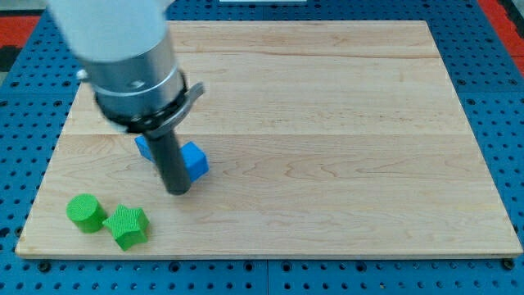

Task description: Slide both the blue blocks towards the center

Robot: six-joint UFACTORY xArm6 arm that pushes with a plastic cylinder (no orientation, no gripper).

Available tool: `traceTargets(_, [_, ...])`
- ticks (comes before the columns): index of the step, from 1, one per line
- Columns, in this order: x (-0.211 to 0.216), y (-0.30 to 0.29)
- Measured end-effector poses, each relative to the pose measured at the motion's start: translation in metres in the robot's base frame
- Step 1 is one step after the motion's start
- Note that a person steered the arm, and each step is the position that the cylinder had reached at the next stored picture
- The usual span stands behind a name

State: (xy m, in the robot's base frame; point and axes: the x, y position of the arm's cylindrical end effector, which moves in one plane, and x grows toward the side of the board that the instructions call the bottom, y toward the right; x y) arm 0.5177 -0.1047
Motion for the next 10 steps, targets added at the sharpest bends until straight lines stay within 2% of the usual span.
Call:
traceTargets(1, [-0.041,-0.008])
traceTargets(2, [-0.004,-0.007])
traceTargets(3, [0.004,-0.067])
traceTargets(4, [-0.028,-0.086])
traceTargets(5, [-0.059,-0.009])
traceTargets(6, [-0.056,0.050])
traceTargets(7, [-0.054,0.034])
traceTargets(8, [-0.019,-0.002])
traceTargets(9, [-0.010,0.066])
traceTargets(10, [-0.032,0.082])
